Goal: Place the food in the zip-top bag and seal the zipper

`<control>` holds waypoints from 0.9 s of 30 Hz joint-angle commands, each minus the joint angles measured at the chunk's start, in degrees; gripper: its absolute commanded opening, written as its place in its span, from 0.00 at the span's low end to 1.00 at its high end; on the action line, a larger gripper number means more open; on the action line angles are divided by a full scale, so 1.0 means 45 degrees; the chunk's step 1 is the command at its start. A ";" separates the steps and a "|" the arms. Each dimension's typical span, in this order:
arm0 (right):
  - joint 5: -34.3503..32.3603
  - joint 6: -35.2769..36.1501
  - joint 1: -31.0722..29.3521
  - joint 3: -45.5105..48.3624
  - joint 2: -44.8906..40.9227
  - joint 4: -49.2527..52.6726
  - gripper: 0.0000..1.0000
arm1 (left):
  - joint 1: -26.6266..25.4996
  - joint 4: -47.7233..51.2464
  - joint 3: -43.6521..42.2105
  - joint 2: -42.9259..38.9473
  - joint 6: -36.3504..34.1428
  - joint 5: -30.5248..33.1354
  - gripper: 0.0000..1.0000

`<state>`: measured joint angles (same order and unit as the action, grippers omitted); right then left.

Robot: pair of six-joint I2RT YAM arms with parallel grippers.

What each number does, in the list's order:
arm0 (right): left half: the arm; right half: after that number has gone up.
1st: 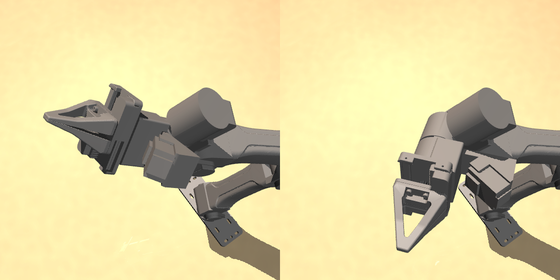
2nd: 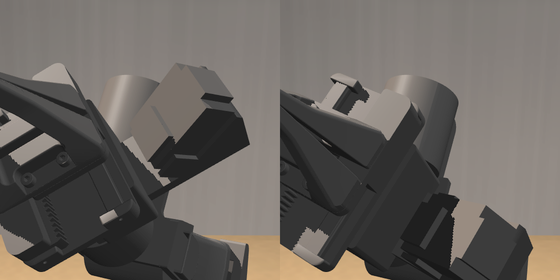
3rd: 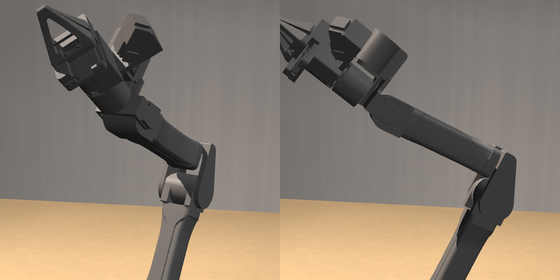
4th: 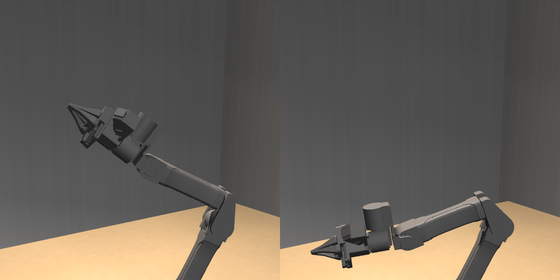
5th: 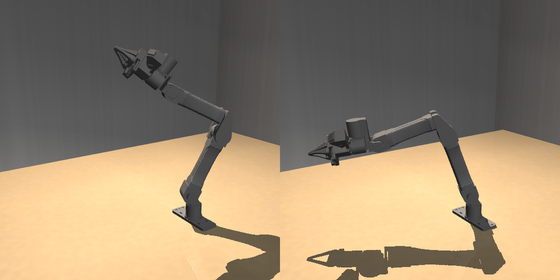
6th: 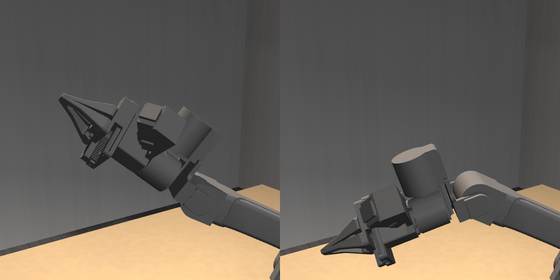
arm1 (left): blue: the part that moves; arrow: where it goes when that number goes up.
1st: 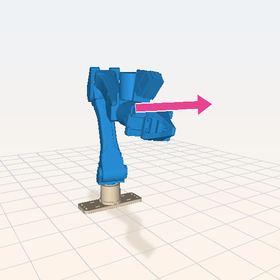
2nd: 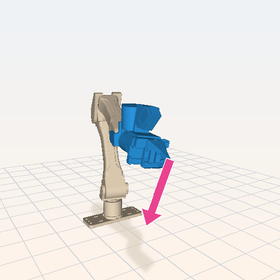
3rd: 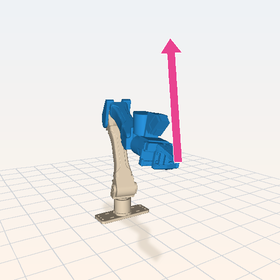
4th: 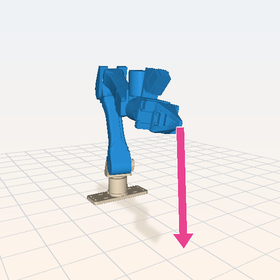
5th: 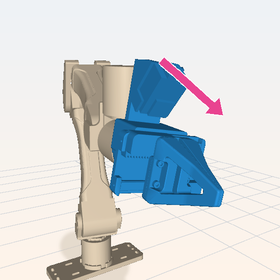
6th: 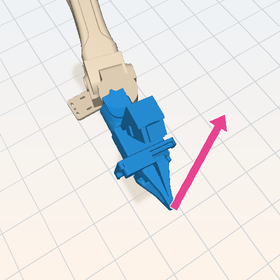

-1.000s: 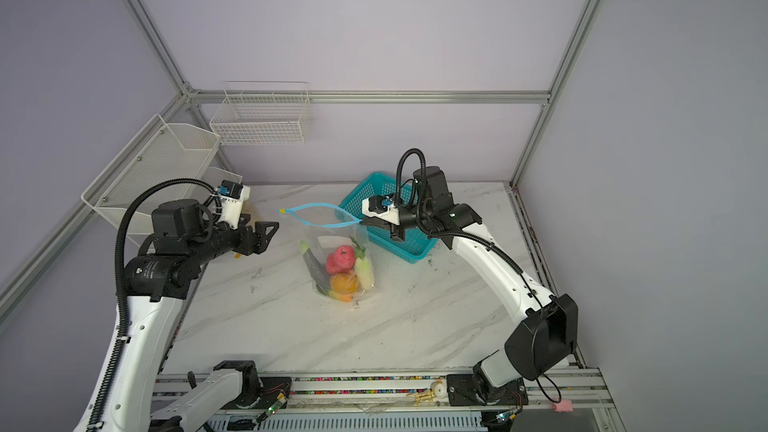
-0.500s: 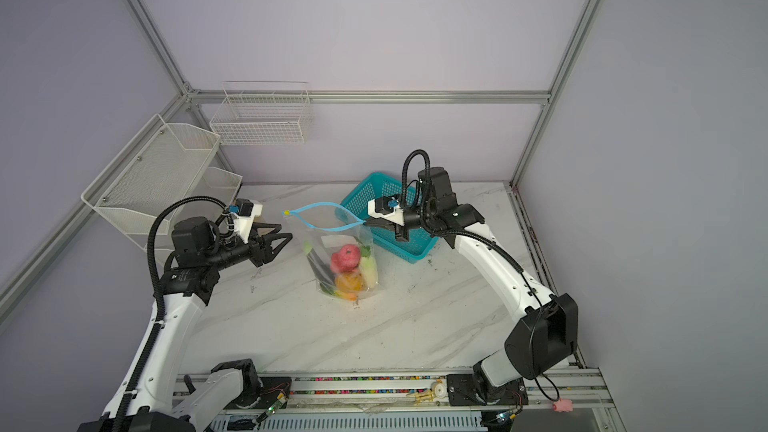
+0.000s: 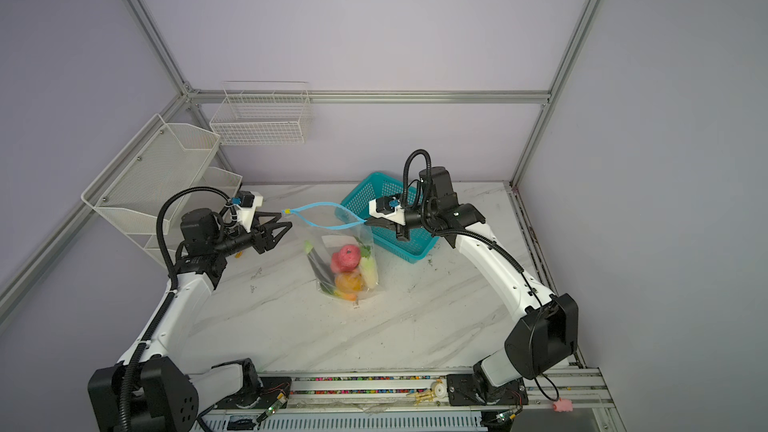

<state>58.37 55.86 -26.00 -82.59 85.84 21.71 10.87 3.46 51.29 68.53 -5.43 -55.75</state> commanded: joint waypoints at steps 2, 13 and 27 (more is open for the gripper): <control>0.0584 0.0378 0.0091 0.0081 0.0042 -0.0001 0.00 | 0.0064 -0.2602 -0.0421 0.0063 0.1089 -0.1306 0.53; 0.0389 0.0268 0.0122 0.0071 -0.0011 -0.0018 0.00 | 0.0064 -0.4808 -0.0840 0.0510 0.2672 -0.2044 0.28; 0.0368 0.0215 0.0141 0.0101 -0.0052 -0.0021 0.00 | -0.0046 -0.4754 -0.1547 0.0180 0.3002 -0.2086 0.22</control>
<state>58.30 55.81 -25.69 -82.59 85.95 21.71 10.85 -15.31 46.89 70.63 6.39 -63.88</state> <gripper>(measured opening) 0.043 0.220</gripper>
